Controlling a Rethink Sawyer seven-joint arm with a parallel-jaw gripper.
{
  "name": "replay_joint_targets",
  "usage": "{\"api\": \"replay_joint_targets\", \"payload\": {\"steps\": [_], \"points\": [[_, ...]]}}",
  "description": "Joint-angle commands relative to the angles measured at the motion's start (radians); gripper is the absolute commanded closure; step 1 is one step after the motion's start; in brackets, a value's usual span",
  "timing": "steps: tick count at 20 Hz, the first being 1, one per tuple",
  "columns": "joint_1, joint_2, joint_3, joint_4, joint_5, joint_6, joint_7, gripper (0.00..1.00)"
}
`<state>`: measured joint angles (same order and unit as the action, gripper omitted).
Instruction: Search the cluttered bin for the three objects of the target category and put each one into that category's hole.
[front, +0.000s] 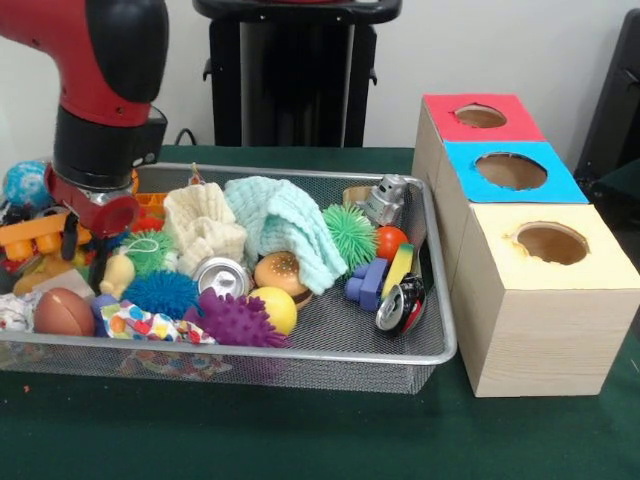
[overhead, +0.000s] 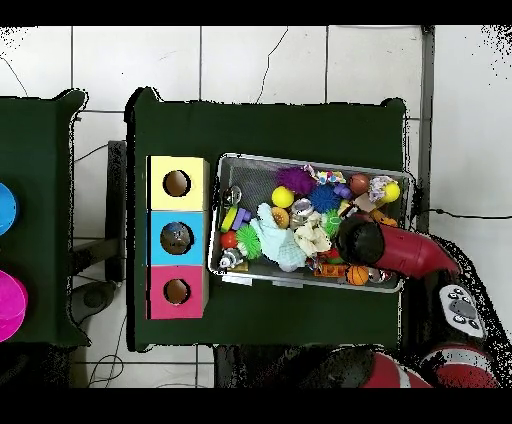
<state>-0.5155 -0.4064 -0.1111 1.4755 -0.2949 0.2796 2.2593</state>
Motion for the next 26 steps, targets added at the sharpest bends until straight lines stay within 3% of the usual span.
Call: {"api": "replay_joint_targets", "payload": {"steps": [1,4,8,11,16,22,26], "points": [[-0.097,-0.007,0.192,0.238,0.033,0.3,-0.128,0.0],[-0.159,0.009,0.271,0.268,0.055,0.342,-0.155,0.0],[-0.236,0.054,0.378,0.299,0.002,0.213,-0.2,0.0],[-0.272,0.081,0.437,0.331,-0.04,0.107,-0.183,0.0],[-0.285,0.106,0.481,0.363,-0.09,-0.007,-0.127,0.0],[-0.294,0.133,0.516,0.362,-0.122,-0.068,-0.094,0.0],[-0.309,0.134,0.553,0.385,-0.104,-0.069,-0.061,0.0]]}}
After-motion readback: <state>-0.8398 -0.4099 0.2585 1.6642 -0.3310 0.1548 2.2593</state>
